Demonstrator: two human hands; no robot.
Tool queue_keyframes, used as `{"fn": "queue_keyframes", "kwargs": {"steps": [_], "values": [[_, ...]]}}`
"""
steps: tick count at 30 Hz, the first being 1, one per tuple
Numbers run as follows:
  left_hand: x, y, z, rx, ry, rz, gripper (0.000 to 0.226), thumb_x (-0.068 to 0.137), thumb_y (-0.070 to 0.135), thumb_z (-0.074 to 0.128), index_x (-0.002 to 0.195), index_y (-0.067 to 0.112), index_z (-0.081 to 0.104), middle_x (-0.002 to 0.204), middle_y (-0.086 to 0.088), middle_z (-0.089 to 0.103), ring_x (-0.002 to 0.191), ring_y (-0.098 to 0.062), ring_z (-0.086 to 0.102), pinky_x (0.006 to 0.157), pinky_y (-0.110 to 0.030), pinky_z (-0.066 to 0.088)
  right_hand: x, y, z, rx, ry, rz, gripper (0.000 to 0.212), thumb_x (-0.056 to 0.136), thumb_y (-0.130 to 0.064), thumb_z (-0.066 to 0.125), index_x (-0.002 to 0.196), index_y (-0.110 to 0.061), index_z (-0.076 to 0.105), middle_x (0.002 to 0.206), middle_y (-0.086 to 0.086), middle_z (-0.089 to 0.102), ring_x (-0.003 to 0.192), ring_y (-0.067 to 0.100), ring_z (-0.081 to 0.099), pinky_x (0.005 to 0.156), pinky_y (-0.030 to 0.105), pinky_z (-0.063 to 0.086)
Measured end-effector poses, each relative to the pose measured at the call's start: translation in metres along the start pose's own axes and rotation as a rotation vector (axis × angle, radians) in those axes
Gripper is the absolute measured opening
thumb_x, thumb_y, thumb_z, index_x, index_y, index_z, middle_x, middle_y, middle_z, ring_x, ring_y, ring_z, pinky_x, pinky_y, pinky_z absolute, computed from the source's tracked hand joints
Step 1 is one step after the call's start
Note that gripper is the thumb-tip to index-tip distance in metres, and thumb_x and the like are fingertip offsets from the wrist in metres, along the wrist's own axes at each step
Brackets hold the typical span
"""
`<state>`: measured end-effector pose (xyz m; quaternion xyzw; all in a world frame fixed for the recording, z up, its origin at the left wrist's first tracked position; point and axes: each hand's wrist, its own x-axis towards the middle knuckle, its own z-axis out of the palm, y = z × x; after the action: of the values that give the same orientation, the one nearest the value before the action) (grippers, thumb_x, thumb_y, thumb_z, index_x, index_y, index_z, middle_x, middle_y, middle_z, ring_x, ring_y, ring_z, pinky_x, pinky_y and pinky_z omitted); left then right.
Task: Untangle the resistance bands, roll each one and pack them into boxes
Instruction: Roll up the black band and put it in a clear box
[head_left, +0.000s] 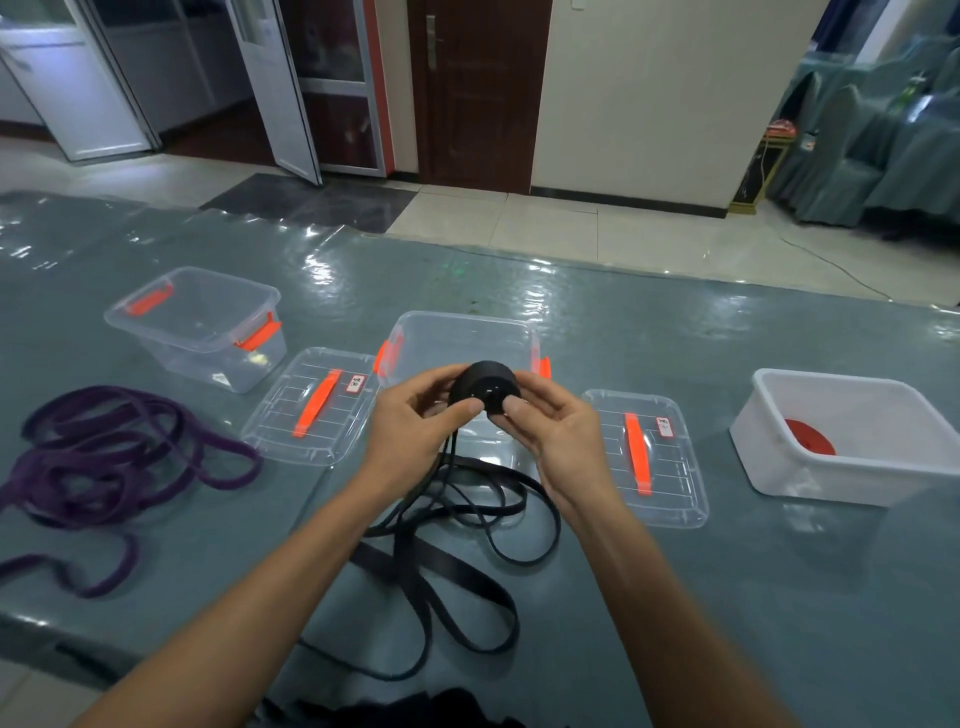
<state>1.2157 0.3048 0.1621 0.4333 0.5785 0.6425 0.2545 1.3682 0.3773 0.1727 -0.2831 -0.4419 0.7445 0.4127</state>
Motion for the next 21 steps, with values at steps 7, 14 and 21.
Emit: {"fn": "queue_keyframes", "kwargs": {"steps": [7, 14, 21], "values": [[0.001, -0.004, -0.008, 0.101, -0.056, 0.009, 0.037, 0.084, 0.000, 0.075, 0.120, 0.009, 0.071, 0.110, 0.000, 0.076, 0.103, -0.014, 0.072, 0.093, -0.027, 0.055, -0.008, 0.022, 0.002, -0.084, -0.012, 0.034, 0.032, 0.090, 0.005, 0.065, 0.119, -0.011, 0.065, 0.115, 0.012, 0.072, 0.104, 0.023, 0.071, 0.089, 0.034, 0.058], [0.010, 0.006, -0.025, 0.402, -0.308, 0.104, 0.038, 0.087, 0.006, 0.073, 0.121, 0.023, 0.072, 0.112, 0.007, 0.074, 0.108, -0.010, 0.068, 0.098, -0.031, 0.053, 0.005, -0.003, -0.007, -0.975, -0.252, -0.350, 0.045, 0.085, -0.008, 0.074, 0.126, -0.027, 0.068, 0.117, -0.015, 0.070, 0.110, 0.001, 0.062, 0.085, 0.012, 0.051], [0.008, 0.015, -0.015, 0.166, -0.100, 0.009, 0.038, 0.085, 0.011, 0.077, 0.122, 0.013, 0.071, 0.111, 0.005, 0.075, 0.106, -0.009, 0.070, 0.098, -0.028, 0.054, -0.001, -0.002, 0.004, -0.272, -0.036, -0.086, 0.040, 0.082, 0.008, 0.072, 0.118, -0.010, 0.070, 0.106, 0.008, 0.075, 0.102, 0.020, 0.072, 0.081, 0.026, 0.059]]}}
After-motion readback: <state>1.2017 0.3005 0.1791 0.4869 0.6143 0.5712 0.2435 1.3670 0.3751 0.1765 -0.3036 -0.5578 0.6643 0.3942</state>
